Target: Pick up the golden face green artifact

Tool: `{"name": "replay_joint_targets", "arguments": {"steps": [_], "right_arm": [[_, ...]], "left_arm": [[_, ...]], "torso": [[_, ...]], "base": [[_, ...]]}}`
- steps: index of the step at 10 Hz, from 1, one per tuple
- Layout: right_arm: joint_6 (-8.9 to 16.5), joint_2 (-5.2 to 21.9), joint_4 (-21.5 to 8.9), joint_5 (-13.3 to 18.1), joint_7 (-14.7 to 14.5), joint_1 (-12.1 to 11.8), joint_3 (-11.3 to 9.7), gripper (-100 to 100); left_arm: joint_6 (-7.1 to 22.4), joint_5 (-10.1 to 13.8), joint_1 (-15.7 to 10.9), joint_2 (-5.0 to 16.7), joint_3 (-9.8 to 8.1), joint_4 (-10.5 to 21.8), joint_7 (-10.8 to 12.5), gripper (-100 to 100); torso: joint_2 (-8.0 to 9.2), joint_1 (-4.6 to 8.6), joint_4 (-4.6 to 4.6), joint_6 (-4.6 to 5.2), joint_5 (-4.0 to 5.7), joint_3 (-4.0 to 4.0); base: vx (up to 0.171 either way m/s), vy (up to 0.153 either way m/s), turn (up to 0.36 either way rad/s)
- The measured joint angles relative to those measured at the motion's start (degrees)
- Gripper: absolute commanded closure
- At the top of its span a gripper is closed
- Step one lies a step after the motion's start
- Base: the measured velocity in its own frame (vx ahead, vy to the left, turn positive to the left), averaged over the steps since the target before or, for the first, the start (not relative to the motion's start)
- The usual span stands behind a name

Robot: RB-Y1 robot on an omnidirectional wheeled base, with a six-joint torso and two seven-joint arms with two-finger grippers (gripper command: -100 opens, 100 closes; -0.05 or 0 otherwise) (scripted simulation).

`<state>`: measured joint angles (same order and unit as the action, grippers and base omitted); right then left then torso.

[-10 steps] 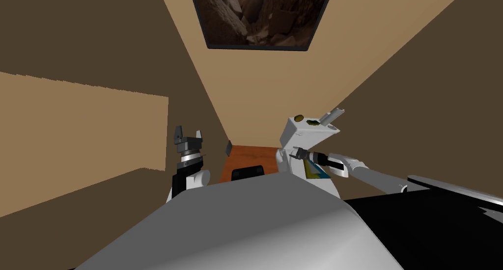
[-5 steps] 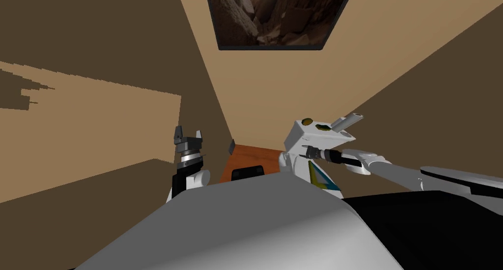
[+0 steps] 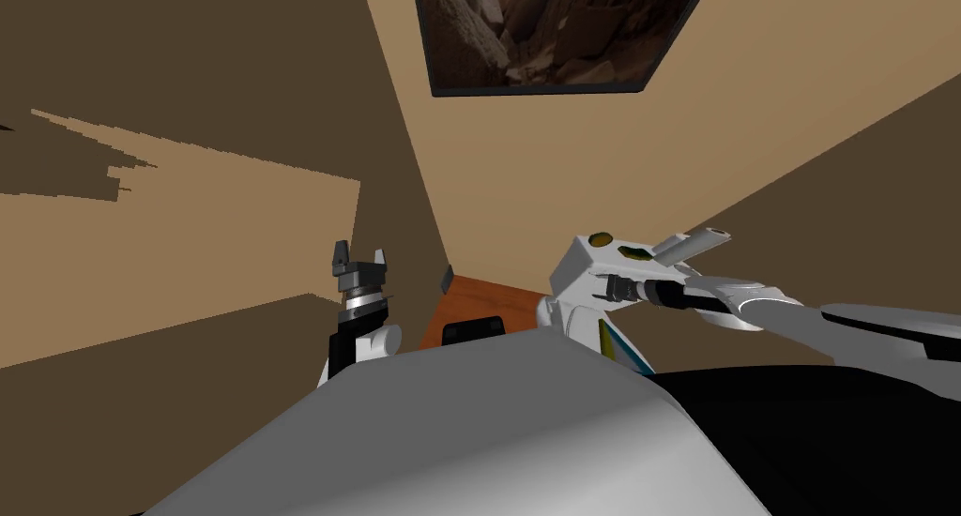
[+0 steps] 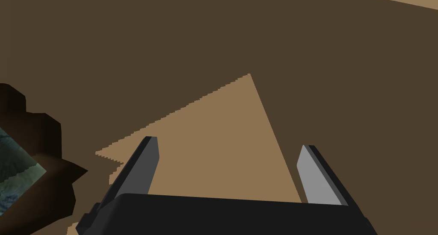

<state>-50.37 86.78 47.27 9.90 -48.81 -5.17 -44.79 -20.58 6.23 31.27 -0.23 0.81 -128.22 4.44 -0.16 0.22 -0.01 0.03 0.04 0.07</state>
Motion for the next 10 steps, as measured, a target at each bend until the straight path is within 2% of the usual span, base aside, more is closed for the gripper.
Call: {"name": "replay_joint_targets", "arguments": {"steps": [1, 2, 4, 5, 6, 8, 9, 10], "right_arm": [[0.02, 0.76, -0.58, 0.23, -0.49, 0.45, -0.63, -100], [0.50, 2.64, -0.25, -0.65, -1.74, -0.59, -1.16, -100], [-1.10, 4.23, -4.27, 0.42, -2.79, 1.43, -3.07, -100], [-1.01, 5.62, -3.95, 0.13, -3.26, 1.21, -3.50, -100], [-1.79, 6.96, -5.85, 0.84, -3.50, 2.45, -4.67, -100], [-2.16, 10.43, -8.04, 0.99, -5.39, 3.24, -7.34, -100], [-2.70, 10.98, -9.38, 1.73, -5.73, 4.22, -8.08, -100], [-4.03, 11.07, -12.35, 2.48, -6.43, 5.22, -9.05, -100]], "left_arm": [[0.00, 0.00, 0.01, 0.00, -0.01, 0.00, 0.00, 0], [0.00, 0.00, 0.00, 0.00, 0.00, 0.00, 0.00, 0], [0.00, 0.00, 0.00, 0.00, 0.00, 0.00, 0.00, 0], [0.00, 0.00, 0.01, 0.00, -0.01, 0.00, 0.00, 0], [0.00, 0.00, 0.00, 0.00, 0.00, 0.00, 0.00, 0], [0.00, 0.00, 0.00, 0.01, -0.01, 0.00, 0.00, 0], [0.00, 0.00, 0.01, 0.00, -0.01, 0.00, 0.00, 0], [0.00, 0.00, 0.01, 0.00, -0.01, 0.00, 0.00, 0]], "torso": [[0.02, 0.00, 0.00, 0.06, 0.02, -0.01], [0.03, 0.02, 0.01, 0.02, 0.00, -0.02], [0.02, 0.04, 0.00, 0.04, 0.01, -0.01], [0.02, 0.01, 0.00, 0.05, 0.02, -0.01], [-0.03, 0.02, -0.01, 0.02, 0.01, 0.02], [-0.13, 0.18, -0.03, 0.00, 0.05, 0.08], [-0.07, 0.14, -0.02, 0.07, 0.07, 0.04], [-0.05, 0.10, -0.01, 0.05, 0.05, 0.03]], "base": [[0.021, -0.027, 0.179], [0.021, -0.030, 0.099], [0.025, -0.029, 0.130], [0.036, -0.031, 0.189], [0.055, -0.058, 0.234], [0.044, -0.071, 0.210], [0.036, -0.046, 0.139], [0.030, -0.036, 0.079]]}}
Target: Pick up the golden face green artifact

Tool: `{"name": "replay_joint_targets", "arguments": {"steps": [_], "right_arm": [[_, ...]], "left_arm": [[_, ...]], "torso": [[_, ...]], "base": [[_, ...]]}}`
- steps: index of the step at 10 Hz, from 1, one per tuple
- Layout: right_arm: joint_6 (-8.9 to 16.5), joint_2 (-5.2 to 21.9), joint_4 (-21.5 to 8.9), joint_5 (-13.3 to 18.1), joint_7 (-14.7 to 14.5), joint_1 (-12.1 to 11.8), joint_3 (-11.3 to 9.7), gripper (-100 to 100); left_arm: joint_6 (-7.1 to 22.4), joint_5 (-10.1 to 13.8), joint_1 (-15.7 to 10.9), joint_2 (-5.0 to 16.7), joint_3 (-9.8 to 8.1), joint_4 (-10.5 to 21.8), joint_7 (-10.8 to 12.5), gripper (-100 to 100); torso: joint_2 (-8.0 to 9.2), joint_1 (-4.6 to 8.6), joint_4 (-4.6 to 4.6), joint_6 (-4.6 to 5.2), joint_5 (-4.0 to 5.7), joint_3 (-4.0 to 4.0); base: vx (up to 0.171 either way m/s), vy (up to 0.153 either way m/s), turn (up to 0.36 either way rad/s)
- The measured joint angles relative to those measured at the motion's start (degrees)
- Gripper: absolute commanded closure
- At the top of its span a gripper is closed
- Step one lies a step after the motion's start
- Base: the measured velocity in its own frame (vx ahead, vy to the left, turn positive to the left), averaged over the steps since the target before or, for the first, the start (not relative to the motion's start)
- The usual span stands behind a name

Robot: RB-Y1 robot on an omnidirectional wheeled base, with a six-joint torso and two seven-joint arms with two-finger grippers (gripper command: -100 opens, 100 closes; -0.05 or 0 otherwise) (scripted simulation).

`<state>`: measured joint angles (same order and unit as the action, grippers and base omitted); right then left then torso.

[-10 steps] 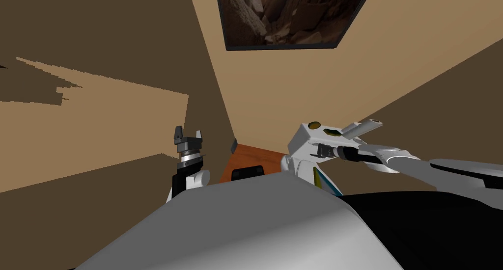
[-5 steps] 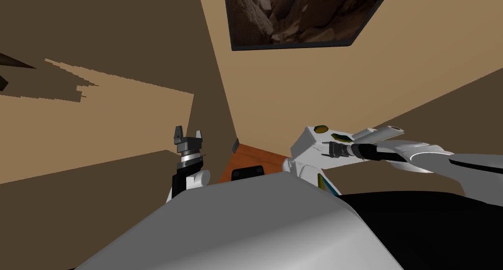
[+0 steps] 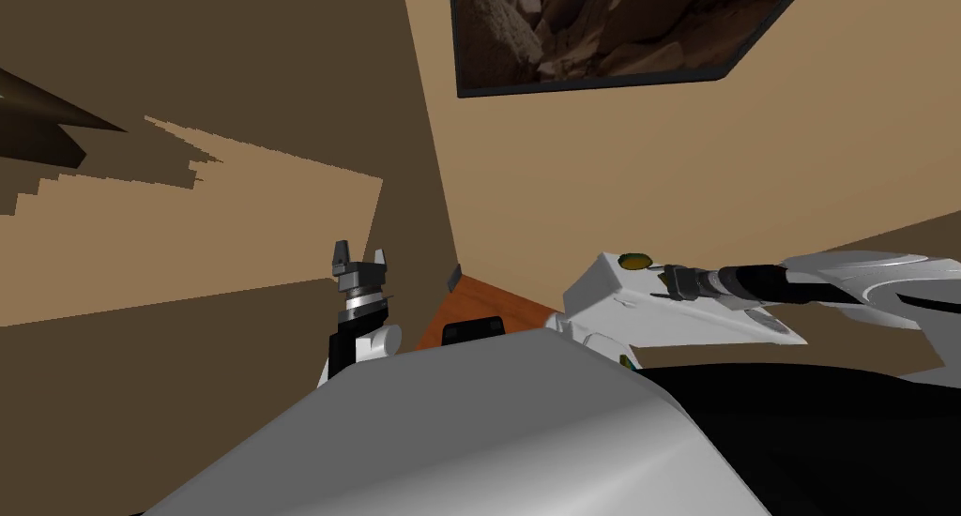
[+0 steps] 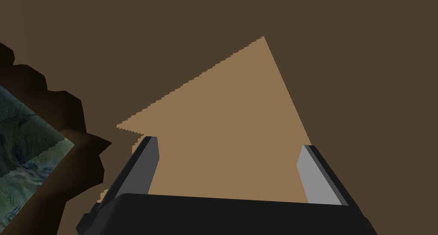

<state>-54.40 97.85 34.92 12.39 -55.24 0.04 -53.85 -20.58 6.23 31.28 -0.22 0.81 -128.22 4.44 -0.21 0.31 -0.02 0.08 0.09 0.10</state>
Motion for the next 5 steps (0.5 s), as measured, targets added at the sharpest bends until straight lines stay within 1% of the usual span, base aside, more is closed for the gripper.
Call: {"name": "replay_joint_targets", "arguments": {"steps": [1, 2, 3, 4, 5], "right_arm": [[-0.25, 0.73, -0.14, -0.10, -0.46, -0.03, -0.47, -100], [-0.26, 2.03, -0.28, 0.17, -0.63, 0.36, -1.34, -100], [-0.79, 3.69, -0.90, -0.84, -1.64, -0.42, -2.30, -100], [-0.29, 5.01, -0.26, -1.80, -2.73, -1.18, -3.43, -100], [-0.82, 4.29, -2.24, -0.01, -2.79, 0.47, -3.89, -100]], "left_arm": [[0.00, 0.00, 0.00, 0.00, 0.00, 0.00, 0.00, 0], [0.00, 0.00, 0.00, 0.00, 0.00, 0.00, 0.00, 0], [0.00, 0.00, 0.00, 0.00, 0.00, 0.00, 0.00, 0], [0.00, 0.00, 0.00, 0.00, 0.00, 0.00, 0.00, 0], [0.00, 0.00, 0.01, 0.00, -0.01, 0.00, 0.00, 0]], "torso": [[0.03, -0.06, 0.01, 0.03, 0.00, -0.01], [0.02, -0.08, 0.00, -0.01, -0.03, -0.01], [-0.02, -0.01, 0.00, -0.01, -0.02, 0.01], [-0.07, 0.13, -0.02, -0.01, 0.03, 0.04], [-0.07, 0.11, -0.01, 0.04, 0.06, 0.04]], "base": [[0.029, -0.036, 0.159], [0.043, -0.062, 0.242], [0.056, -0.101, 0.219], [0.051, -0.080, 0.058], [0.062, -0.089, 0.189]]}}
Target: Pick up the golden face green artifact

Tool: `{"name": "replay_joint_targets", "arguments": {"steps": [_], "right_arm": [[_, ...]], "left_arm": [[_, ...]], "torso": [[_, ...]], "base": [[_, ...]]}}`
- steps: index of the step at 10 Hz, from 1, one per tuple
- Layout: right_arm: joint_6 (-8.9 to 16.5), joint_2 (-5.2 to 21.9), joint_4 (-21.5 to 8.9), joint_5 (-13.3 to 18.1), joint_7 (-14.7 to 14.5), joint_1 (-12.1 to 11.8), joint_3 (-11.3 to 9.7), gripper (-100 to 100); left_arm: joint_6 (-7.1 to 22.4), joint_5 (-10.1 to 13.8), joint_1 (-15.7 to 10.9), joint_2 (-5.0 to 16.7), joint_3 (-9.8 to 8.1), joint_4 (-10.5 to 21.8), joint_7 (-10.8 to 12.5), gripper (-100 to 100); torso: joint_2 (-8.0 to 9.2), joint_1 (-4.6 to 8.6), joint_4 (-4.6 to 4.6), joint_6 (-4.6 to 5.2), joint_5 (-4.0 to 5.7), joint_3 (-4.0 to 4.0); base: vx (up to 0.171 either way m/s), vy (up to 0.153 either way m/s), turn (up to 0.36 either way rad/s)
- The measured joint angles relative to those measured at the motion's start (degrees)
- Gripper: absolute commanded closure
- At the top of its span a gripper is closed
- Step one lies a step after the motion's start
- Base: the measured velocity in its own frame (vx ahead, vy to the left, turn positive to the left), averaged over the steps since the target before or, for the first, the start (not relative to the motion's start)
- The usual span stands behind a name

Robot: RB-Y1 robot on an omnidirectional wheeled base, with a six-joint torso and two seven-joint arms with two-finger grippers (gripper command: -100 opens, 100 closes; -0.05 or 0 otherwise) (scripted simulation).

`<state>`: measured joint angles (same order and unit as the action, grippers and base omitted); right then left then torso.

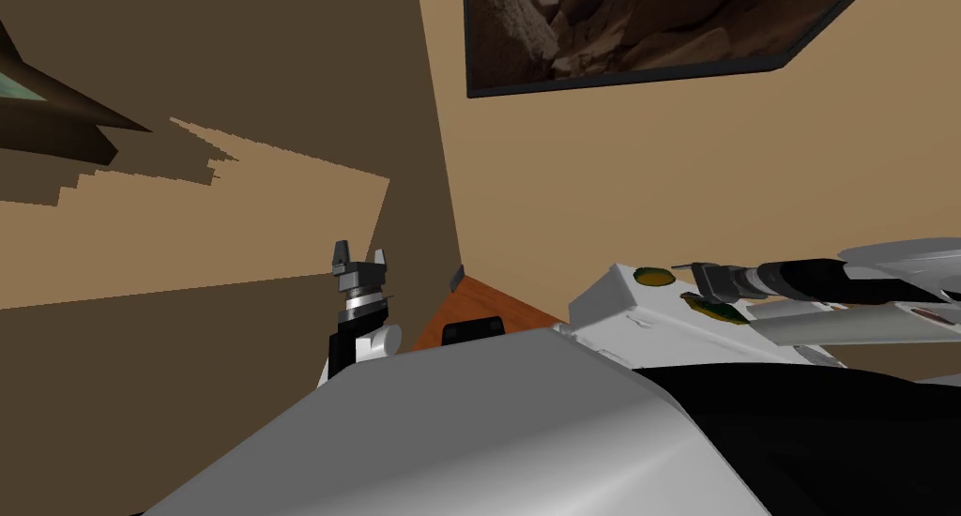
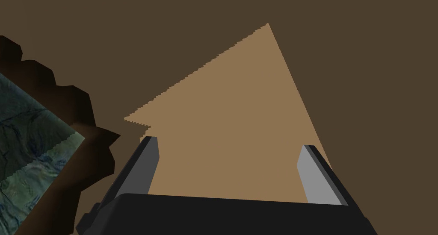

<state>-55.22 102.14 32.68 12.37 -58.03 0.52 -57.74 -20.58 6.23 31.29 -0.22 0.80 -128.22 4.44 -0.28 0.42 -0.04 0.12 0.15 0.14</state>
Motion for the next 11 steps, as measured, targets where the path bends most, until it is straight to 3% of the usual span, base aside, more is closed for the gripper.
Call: {"name": "replay_joint_targets", "arguments": {"steps": [2, 3, 4, 11], "right_arm": [[-1.40, -0.41, -2.67, 1.93, -0.77, 1.58, -2.18, -100], [-1.60, -0.48, -2.87, 2.10, -0.83, 1.70, -2.27, 0], [-1.58, -0.47, -2.85, 2.08, -0.83, 1.69, -2.26, -100], [5.70, 2.99, 7.80, 5.44, 5.98, 0.59, -0.60, -100]], "left_arm": [[0.00, 0.00, 0.00, 0.00, 0.00, 0.00, 0.00, 0], [0.00, 0.00, 0.00, 0.00, 0.00, 0.00, 0.00, 0], [0.00, 0.00, 0.00, -0.01, 0.01, 0.00, 0.00, 0], [0.00, 0.00, -0.01, -0.01, 0.01, 0.00, 0.00, 0]], "torso": [[-0.13, 0.07, -0.03, -0.05, 0.01, 0.08], [-0.01, -0.10, -0.01, 0.01, -0.02, 0.01], [0.11, -0.25, 0.03, 0.01, -0.06, -0.06], [0.39, -0.24, 0.10, 0.02, -0.06, -0.23]], "base": [[0.061, -0.072, 0.137], [0.007, -0.009, -0.004], [-0.019, -0.019, 0.035], [-0.056, -0.032, 0.040]]}}
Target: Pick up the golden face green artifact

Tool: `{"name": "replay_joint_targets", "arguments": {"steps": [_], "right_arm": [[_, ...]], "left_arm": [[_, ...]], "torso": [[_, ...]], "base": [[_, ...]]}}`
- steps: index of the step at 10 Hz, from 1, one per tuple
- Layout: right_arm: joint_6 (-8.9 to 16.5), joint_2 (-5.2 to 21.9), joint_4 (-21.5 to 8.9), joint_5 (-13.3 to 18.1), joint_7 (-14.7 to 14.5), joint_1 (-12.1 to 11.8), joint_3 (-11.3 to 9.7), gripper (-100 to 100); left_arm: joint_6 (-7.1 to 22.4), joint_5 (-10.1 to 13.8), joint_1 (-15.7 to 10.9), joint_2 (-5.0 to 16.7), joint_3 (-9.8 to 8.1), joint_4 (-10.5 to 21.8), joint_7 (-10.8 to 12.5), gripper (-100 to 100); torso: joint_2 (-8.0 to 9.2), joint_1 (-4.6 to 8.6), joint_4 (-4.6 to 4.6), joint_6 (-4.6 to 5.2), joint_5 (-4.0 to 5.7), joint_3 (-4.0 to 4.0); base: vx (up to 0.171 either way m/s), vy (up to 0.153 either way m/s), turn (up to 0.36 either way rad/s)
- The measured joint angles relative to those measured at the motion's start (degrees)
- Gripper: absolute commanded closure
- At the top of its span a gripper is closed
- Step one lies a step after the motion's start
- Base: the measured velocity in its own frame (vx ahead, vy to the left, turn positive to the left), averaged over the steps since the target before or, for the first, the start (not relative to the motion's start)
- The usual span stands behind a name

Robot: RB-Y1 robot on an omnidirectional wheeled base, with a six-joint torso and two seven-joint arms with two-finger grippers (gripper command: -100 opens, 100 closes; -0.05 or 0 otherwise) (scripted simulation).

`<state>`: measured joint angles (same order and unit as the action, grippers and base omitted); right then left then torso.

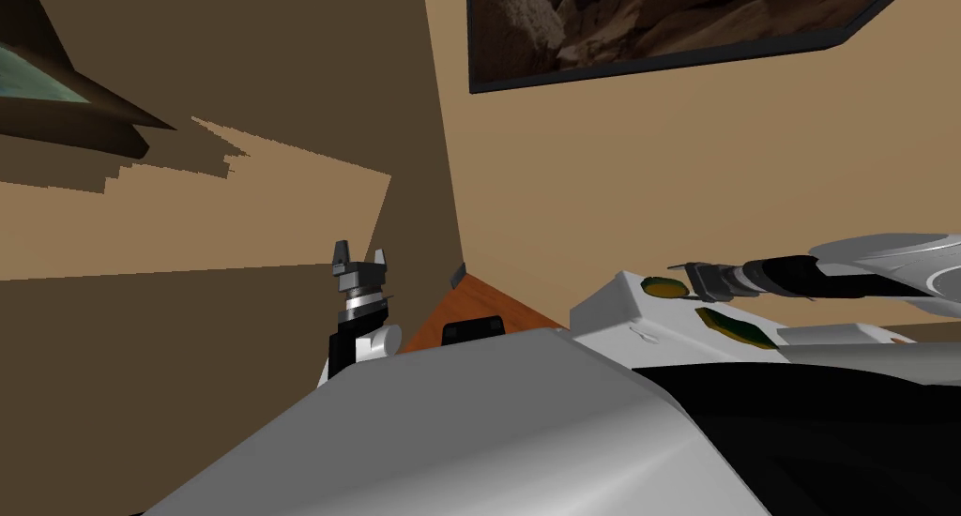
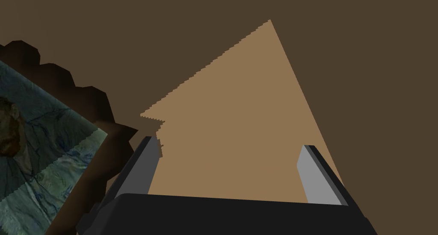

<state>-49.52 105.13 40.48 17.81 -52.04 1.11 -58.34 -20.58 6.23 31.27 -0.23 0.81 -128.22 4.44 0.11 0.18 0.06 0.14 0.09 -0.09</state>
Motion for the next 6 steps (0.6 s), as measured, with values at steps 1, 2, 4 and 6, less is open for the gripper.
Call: {"name": "replay_joint_targets", "arguments": {"steps": [1, 2, 4, 6], "right_arm": [[1.31, 0.57, 1.70, 0.71, 1.26, -0.18, 0.35, -100], [2.17, 0.83, 2.86, 1.15, 2.09, -0.21, 0.53, -100], [4.46, 1.74, 5.84, 2.71, 4.44, -0.37, 1.18, -100], [6.34, 2.68, 8.72, 3.34, 6.13, -0.76, 1.55, -100]], "left_arm": [[0.00, 0.00, 0.00, 0.00, 0.00, 0.00, 0.00, 0], [0.00, 0.00, 0.00, 0.00, 0.00, 0.00, 0.00, 0], [0.00, 0.00, 0.00, 0.00, 0.00, 0.00, 0.00, 0], [0.00, 0.00, 0.00, 0.00, 0.00, 0.00, 0.00, 0]], "torso": [[0.02, 0.01, 0.00, 0.00, 0.00, -0.01], [0.01, 0.01, 0.00, 0.01, 0.00, -0.01], [0.03, 0.07, 0.01, 0.00, 0.01, -0.02], [0.01, -0.03, 0.00, 0.00, -0.01, -0.01]], "base": [[-0.048, -0.028, 0.023], [-0.048, -0.035, 0.023], [-0.054, -0.039, 0.040], [-0.044, -0.016, 0.028]]}}
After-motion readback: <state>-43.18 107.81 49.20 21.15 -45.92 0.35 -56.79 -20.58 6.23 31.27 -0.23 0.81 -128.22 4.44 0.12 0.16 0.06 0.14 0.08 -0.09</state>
